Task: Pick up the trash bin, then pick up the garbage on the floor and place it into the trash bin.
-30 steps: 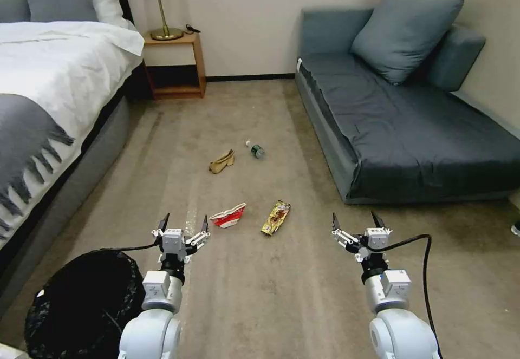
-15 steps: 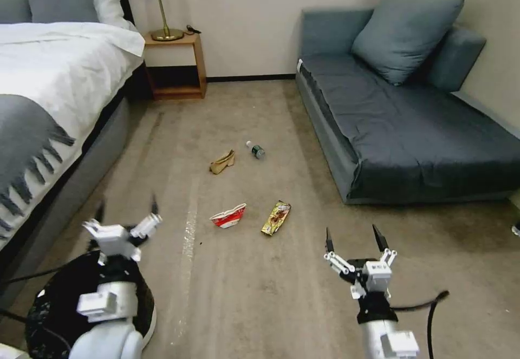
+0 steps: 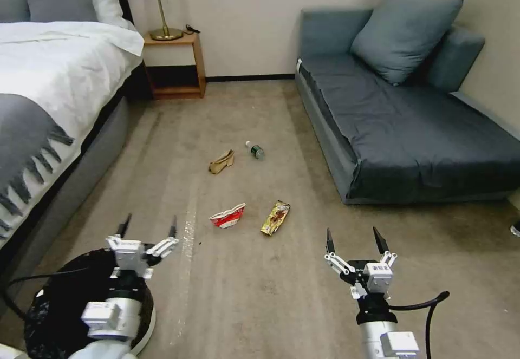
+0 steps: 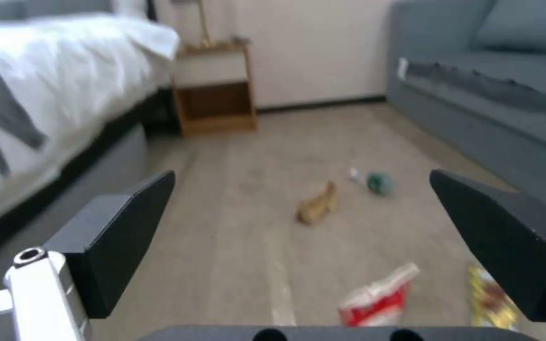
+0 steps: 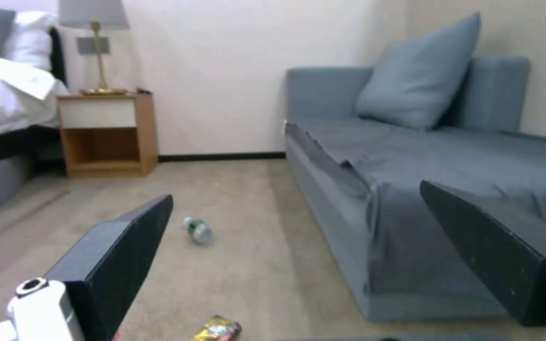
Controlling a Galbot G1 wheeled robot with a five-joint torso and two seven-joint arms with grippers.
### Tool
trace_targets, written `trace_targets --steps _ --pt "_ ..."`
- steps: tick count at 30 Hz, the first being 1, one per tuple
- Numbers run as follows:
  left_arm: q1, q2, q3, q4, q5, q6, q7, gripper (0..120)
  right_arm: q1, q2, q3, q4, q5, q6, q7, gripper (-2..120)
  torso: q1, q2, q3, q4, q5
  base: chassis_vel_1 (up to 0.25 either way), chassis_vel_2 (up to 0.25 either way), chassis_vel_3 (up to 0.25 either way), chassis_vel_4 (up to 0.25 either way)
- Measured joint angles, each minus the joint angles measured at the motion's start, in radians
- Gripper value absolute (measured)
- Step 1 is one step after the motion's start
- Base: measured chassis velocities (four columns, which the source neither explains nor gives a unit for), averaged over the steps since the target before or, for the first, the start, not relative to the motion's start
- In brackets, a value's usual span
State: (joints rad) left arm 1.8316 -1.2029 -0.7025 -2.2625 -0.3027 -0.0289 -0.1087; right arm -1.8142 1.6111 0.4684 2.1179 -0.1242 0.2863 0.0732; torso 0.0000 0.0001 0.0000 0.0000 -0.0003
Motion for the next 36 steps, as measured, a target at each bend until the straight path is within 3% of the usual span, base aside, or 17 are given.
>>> trace_targets --steps 1,4,5,8,9,11,12,16,17,20,22,25,26,29,34,36 --pt "0.025 0.028 -0.017 -0.016 -0.034 0.031 0.005 100 0.006 0.000 0.003 -0.016 0.012 -0.001 0.005 100 0.000 0.000 0.000 -0.0002 0.0003 0.000 0.000 0.000 0.000" --pt "0.043 0.047 -0.039 -0.021 -0.050 0.053 0.011 100 0.009 -0.001 0.003 -0.026 0.019 -0.001 0.007 100 0.000 0.000 0.000 0.0000 0.0004 0.000 0.000 0.000 0.000" --pt "0.059 0.067 -0.082 -0.021 -0.065 0.091 0.022 100 0.014 -0.001 0.004 -0.040 0.026 -0.001 0.011 100 0.000 0.000 0.000 0.0000 0.0000 0.000 0.000 0.000 0.000" --pt "0.036 0.107 -0.211 0.070 -0.114 0.210 0.063 100 0.033 -0.002 0.005 -0.067 0.042 -0.004 0.014 100 0.000 0.000 0.000 0.0001 -0.0002 0.000 0.000 0.000 0.000" --pt "0.036 0.107 -0.211 0.070 -0.114 0.210 0.063 100 0.033 -0.002 0.005 -0.067 0.042 -0.004 0.014 100 0.000 0.000 0.000 0.0001 -0.0002 0.000 0.000 0.000 0.000" --pt "0.001 0.142 -0.279 0.141 -0.151 0.293 0.080 100 0.045 -0.002 0.007 -0.076 0.047 -0.011 0.016 100 0.000 0.000 0.000 0.0000 -0.0002 0.000 0.000 0.000 0.000" --pt "0.001 0.142 -0.279 0.141 -0.151 0.293 0.080 100 0.045 -0.002 0.007 -0.076 0.047 -0.011 0.016 100 0.000 0.000 0.000 0.0000 -0.0002 0.000 0.000 0.000 0.000" --pt "-0.009 0.216 -0.379 0.218 -0.187 0.458 0.149 100 0.064 -0.002 0.012 -0.092 0.063 -0.023 0.017 100 0.000 0.000 0.000 -0.0002 0.0003 0.000 0.000 0.000 0.000" --pt "-0.009 0.216 -0.379 0.218 -0.187 0.458 0.149 100 0.064 -0.002 0.012 -0.092 0.063 -0.023 0.017 100 0.000 0.000 0.000 -0.0002 0.0003 0.000 0.000 0.000 0.000" --pt "0.006 0.231 -0.431 0.242 -0.185 0.547 0.204 100 0.077 -0.002 0.016 -0.103 0.074 -0.030 0.017 100 0.000 0.000 0.000 0.0000 0.0003 0.000 0.000 0.000 0.000" --pt "0.010 0.231 -0.444 0.246 -0.177 0.566 0.220 100 0.080 -0.003 0.016 -0.107 0.076 -0.031 0.017 100 0.000 0.000 0.000 0.0000 0.0002 0.000 0.000 0.000 0.000" --pt "0.039 0.228 -0.495 0.252 -0.129 0.617 0.309 100 0.092 -0.003 0.019 -0.122 0.078 -0.035 0.018 100 0.000 0.000 0.000 -0.0001 0.0003 0.000 0.000 0.000 0.000" --pt "0.039 0.228 -0.495 0.252 -0.129 0.617 0.309 100 0.092 -0.003 0.019 -0.122 0.078 -0.035 0.018 100 0.000 0.000 0.000 -0.0001 0.0003 0.000 0.000 0.000 0.000" --pt "0.061 0.226 -0.525 0.278 -0.079 0.632 0.400 100 0.104 -0.003 0.023 -0.138 0.084 -0.037 0.020 100 0.000 0.000 0.000 0.0001 0.0003 0.000 0.000 0.000 0.000" --pt "0.055 0.228 -0.518 0.322 -0.060 0.638 0.453 100 0.108 -0.003 0.023 -0.143 0.087 -0.038 0.020 100 0.000 0.000 0.000 0.0000 0.0003 0.000 0.000 0.000 0.000" --pt "0.034 0.231 -0.492 0.367 -0.062 0.641 0.469 100 0.111 -0.003 0.023 -0.143 0.087 -0.039 0.020 100 0.000 0.000 0.000 0.0001 0.0001 0.000 0.000 0.000 0.000"
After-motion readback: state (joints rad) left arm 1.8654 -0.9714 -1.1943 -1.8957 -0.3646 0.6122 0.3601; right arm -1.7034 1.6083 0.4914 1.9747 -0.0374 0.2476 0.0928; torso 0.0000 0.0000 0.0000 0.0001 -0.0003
